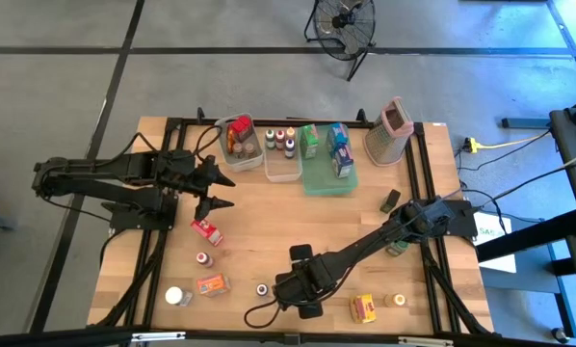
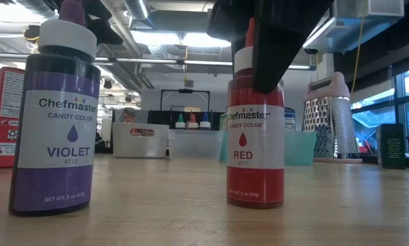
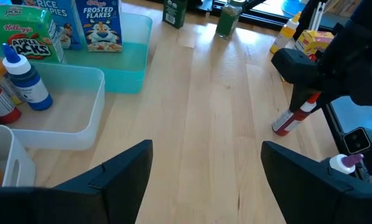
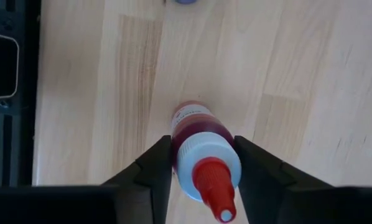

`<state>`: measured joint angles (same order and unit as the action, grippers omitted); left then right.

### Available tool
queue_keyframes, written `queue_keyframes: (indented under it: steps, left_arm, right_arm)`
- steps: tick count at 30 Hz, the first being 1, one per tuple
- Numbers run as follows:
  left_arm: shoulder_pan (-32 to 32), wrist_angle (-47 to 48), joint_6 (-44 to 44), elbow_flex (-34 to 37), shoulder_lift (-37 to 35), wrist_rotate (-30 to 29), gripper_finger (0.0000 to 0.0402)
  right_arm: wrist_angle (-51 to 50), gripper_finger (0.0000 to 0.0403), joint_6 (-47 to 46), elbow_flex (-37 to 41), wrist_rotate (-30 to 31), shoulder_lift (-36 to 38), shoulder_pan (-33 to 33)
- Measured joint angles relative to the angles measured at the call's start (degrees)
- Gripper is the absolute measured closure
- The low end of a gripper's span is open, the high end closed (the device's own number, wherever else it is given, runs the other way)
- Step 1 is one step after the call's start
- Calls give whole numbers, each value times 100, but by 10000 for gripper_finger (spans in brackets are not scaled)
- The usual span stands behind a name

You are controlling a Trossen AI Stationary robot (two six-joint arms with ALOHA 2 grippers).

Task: Pick & Place Kitchen Items
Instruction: Put the red food coloring bottle into the transparent bin

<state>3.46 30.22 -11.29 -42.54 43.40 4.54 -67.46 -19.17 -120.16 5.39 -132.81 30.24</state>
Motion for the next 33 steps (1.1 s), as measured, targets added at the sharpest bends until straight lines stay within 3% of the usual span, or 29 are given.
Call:
queue_keyframes:
  steps: [7,13,17,21,26,33]
  left_arm:
    - [-5,67,0,0,-2,17,107]
    - [-4,137,51,0,0,47,107]
    - [1,136,271,0,0,-49,107]
    - [2,136,731,0,0,-514,107]
    - [4,132,1327,0,-3,-854,107]
    - [379,128,2108,-49,0,-876,107]
  right_arm:
    - [-89,265,-939,-9,-47,7,-4]
    - [-799,268,-1389,-285,-171,7,-86]
    - [-1474,269,-1389,-693,-155,7,-140]
    - [-2293,269,-1354,-1284,14,7,-289]
    - [-2048,269,-915,-1447,281,277,-706]
    - [-2257,270,-556,-1451,280,447,-1572]
